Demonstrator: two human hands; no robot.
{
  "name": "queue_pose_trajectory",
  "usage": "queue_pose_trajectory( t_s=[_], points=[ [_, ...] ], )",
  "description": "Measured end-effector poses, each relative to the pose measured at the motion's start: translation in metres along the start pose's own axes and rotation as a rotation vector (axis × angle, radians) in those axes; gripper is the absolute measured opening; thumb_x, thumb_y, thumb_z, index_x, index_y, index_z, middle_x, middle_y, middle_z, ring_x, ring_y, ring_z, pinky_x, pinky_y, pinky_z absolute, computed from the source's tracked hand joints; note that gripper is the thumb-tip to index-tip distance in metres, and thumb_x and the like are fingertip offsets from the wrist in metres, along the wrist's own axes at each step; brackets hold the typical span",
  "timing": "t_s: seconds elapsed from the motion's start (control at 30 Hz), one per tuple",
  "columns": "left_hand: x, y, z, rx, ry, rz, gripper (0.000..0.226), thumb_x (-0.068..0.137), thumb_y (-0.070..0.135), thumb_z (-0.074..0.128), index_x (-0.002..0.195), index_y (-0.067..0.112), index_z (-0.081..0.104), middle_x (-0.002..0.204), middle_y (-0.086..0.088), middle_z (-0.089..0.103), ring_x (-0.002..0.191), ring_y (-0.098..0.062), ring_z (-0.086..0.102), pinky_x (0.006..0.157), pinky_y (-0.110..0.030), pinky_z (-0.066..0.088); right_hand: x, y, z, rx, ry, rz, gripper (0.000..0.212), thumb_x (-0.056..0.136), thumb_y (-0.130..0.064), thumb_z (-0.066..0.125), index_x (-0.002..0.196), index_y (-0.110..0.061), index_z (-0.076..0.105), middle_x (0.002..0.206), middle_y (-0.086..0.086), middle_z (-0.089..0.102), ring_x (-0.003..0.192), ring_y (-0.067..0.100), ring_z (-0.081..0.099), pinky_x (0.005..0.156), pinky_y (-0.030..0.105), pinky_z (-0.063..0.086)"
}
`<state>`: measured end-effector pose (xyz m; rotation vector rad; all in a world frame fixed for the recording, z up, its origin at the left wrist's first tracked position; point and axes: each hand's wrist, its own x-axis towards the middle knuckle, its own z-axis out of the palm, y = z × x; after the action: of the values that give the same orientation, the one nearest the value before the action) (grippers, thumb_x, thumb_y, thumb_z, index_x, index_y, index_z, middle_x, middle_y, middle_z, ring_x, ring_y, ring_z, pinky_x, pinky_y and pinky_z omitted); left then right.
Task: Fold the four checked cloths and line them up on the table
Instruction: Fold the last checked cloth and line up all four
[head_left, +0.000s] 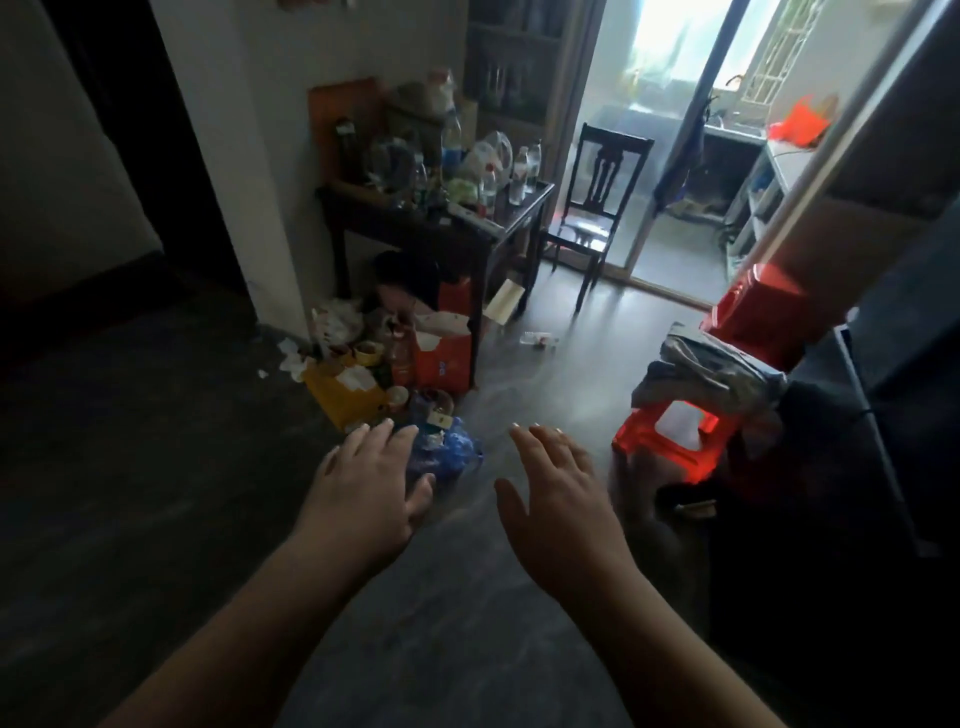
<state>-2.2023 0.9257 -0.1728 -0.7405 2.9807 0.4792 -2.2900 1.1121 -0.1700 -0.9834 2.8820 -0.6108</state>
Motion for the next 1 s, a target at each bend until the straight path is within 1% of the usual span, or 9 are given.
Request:
queue_pose_trajectory(
  t_s=[0.13, 0.2, 0.3, 0.33, 0.43, 0.57, 0.7, 0.83, 1.0],
  points=[
    [0.062, -0.045, -0.013, 0.015, -0.044, -0.099, 0.069, 0.101, 0.058, 0.038, 0.161, 0.03, 0.015, 0.169, 0.002, 0.016, 0.155, -0.018, 0.011, 0.125, -0.039, 0.015, 0.092, -0.016, 0.031, 0.037, -0.056, -0.07, 0.063, 0.099, -0.053, 0.037, 0.156, -0.029, 0.032, 0.162, -0.001, 0.035, 0.152, 0.02, 0.022, 0.123, 0.04, 0.024],
    [0.095, -0.072, -0.021, 0.013, -0.046, -0.166, 0.07, 0.102, 0.058, 0.037, 0.161, 0.031, 0.012, 0.169, 0.003, 0.012, 0.155, -0.018, 0.008, 0.125, -0.039, 0.014, 0.147, -0.026, 0.055, 0.038, -0.111, -0.13, 0.063, 0.099, -0.052, 0.041, 0.157, -0.031, 0.029, 0.163, -0.004, 0.031, 0.153, 0.018, 0.019, 0.123, 0.042, 0.025],
    [0.148, -0.118, -0.035, 0.001, 0.001, -0.288, 0.069, 0.102, 0.058, 0.037, 0.161, 0.032, 0.011, 0.17, 0.004, 0.01, 0.156, -0.018, 0.007, 0.124, -0.042, 0.015, 0.238, -0.055, 0.088, 0.06, -0.148, -0.241, 0.067, 0.096, -0.059, 0.033, 0.157, -0.032, 0.026, 0.164, -0.005, 0.029, 0.153, 0.021, 0.017, 0.122, 0.046, 0.027],
    [0.165, -0.137, -0.041, -0.01, 0.025, -0.338, 0.069, 0.102, 0.058, 0.038, 0.161, 0.032, 0.012, 0.169, 0.005, 0.01, 0.156, -0.018, 0.007, 0.124, -0.043, 0.015, 0.269, -0.07, 0.099, 0.074, -0.169, -0.284, 0.067, 0.096, -0.059, 0.031, 0.157, -0.031, 0.025, 0.164, -0.004, 0.028, 0.154, 0.021, 0.016, 0.122, 0.047, 0.026],
    [0.209, -0.189, -0.065, -0.013, 0.089, -0.498, 0.07, 0.101, 0.058, 0.039, 0.16, 0.032, 0.013, 0.169, 0.004, 0.013, 0.156, -0.019, 0.009, 0.125, -0.045, 0.018, 0.354, -0.126, 0.125, 0.073, -0.248, -0.438, 0.064, 0.1, -0.053, 0.039, 0.158, -0.032, 0.022, 0.166, -0.005, 0.024, 0.155, 0.022, 0.011, 0.124, 0.048, 0.021],
    [0.241, -0.25, -0.102, -0.017, 0.144, -0.674, 0.074, 0.101, 0.05, 0.049, 0.161, 0.029, 0.012, 0.169, 0.002, 0.014, 0.155, -0.021, 0.012, 0.125, -0.045, 0.021, 0.436, -0.218, 0.158, 0.044, -0.346, -0.66, 0.065, 0.099, -0.054, 0.042, 0.157, -0.033, 0.023, 0.164, -0.005, 0.027, 0.154, 0.021, 0.016, 0.123, 0.047, 0.024],
    [0.243, -0.308, -0.12, -0.032, 0.216, -0.86, 0.073, 0.099, 0.049, 0.052, 0.159, 0.027, 0.017, 0.166, 0.002, 0.02, 0.153, -0.021, 0.018, 0.123, -0.042, 0.024, 0.481, -0.315, 0.192, 0.036, -0.454, -0.843, 0.064, 0.101, -0.051, 0.044, 0.158, -0.031, 0.021, 0.164, -0.005, 0.027, 0.154, 0.02, 0.016, 0.124, 0.045, 0.023],
    [0.232, -0.378, -0.125, -0.028, 0.234, -1.009, 0.067, 0.101, 0.053, 0.043, 0.158, 0.026, 0.02, 0.165, 0.002, 0.025, 0.153, -0.022, 0.019, 0.122, -0.04, 0.023, 0.505, -0.406, 0.233, 0.047, -0.566, -1.003, 0.063, 0.102, -0.051, 0.041, 0.159, -0.031, 0.02, 0.164, -0.005, 0.026, 0.154, 0.02, 0.015, 0.123, 0.043, 0.021],
    [0.22, -0.492, -0.134, -0.103, 0.288, -1.174, 0.068, 0.101, 0.055, 0.042, 0.16, 0.029, 0.019, 0.167, 0.002, 0.02, 0.155, -0.022, 0.014, 0.125, -0.042, 0.02, 0.519, -0.526, 0.301, 0.055, -0.611, -1.15, 0.063, 0.102, -0.052, 0.041, 0.158, -0.031, 0.021, 0.164, -0.005, 0.025, 0.153, 0.018, 0.014, 0.122, 0.043, 0.024]
  ],
)
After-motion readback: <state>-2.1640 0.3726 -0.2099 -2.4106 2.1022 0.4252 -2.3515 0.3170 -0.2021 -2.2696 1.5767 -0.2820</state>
